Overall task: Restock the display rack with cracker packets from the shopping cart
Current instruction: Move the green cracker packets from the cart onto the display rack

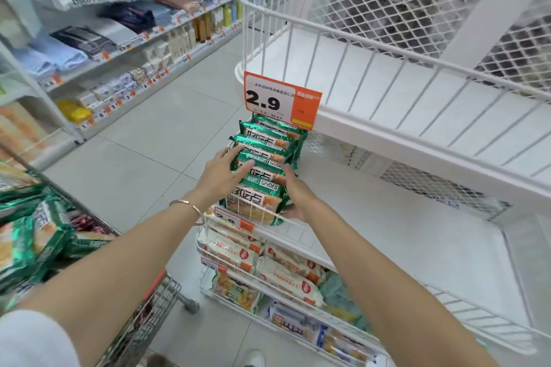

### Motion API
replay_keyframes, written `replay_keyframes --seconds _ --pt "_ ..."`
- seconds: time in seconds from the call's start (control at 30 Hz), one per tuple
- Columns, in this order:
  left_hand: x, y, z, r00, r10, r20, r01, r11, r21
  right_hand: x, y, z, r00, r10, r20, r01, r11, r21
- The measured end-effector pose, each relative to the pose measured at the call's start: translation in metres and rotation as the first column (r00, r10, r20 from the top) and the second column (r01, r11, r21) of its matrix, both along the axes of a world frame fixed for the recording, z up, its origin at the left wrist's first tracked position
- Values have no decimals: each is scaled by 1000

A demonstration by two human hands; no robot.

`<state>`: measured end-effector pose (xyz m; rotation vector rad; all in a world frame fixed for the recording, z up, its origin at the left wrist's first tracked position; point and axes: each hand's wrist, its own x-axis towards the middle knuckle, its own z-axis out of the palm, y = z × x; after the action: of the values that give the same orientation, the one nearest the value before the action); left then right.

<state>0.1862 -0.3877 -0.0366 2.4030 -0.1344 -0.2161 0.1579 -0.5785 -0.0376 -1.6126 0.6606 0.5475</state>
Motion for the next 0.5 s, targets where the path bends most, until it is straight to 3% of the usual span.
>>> replay_keyframes --seconds 0.13,0.23,0.33,0.5 --pt "7 -5 0 997 29 67 -29 1000 -11 23 11 -37 981 -182 59 182 983 18" --pt "17 -1 10 987 42 154 -52 997 65 28 24 -51 975 -213 59 207 974 91" --pt "21 -5 15 983 38 181 -56 994 96 19 24 -36 981 -189 43 182 974 137" --pt "18 2 9 982 94 162 -110 990 90 15 19 -19 997 -36 63 35 999 26"
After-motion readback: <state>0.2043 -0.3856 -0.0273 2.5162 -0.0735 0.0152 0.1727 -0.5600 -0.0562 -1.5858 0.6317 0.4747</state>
